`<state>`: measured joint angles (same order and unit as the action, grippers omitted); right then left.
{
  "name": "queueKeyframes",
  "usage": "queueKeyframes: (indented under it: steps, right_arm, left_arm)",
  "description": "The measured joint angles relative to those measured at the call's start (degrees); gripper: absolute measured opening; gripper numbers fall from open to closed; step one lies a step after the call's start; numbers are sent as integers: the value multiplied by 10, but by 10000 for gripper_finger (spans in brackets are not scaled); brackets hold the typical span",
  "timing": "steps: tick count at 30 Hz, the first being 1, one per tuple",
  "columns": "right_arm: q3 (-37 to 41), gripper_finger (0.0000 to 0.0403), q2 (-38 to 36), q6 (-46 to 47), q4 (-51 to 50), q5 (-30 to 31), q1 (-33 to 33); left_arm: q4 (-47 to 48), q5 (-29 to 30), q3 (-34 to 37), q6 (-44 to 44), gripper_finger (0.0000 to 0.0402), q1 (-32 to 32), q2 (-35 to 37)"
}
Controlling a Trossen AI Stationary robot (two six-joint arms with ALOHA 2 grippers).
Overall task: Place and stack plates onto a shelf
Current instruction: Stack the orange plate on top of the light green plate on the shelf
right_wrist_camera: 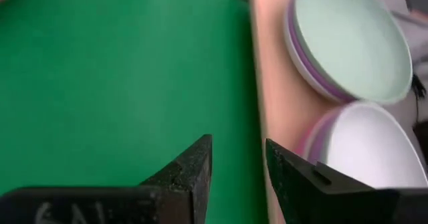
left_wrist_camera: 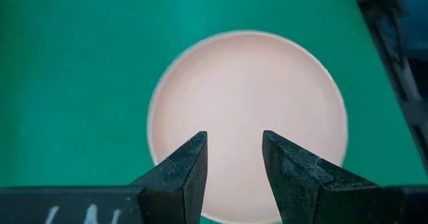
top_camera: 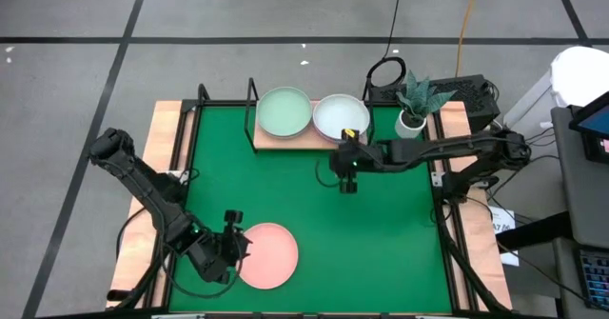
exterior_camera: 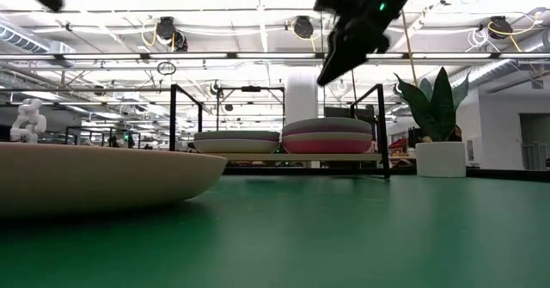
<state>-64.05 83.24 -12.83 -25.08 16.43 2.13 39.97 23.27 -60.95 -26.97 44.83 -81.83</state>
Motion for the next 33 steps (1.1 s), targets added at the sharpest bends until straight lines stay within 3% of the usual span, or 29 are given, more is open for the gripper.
queueKeyframes:
  steps: [11, 16, 22, 33]
  right_arm:
    - [0, 121, -71, 47, 13, 25, -81]
    - [0, 121, -78, 49, 25, 32, -97]
    - [0, 121, -78, 48, 30, 32, -101]
    - [0, 121, -77, 47, 30, 30, -101]
  left_arm:
    - [-55, -27, 6, 1, 150, 83, -70]
    - [-62, -29, 6, 24, 150, 89, -109]
    - [-63, -71, 6, 32, 150, 89, -141]
    - [-72, -59, 6, 109, 145, 89, -197]
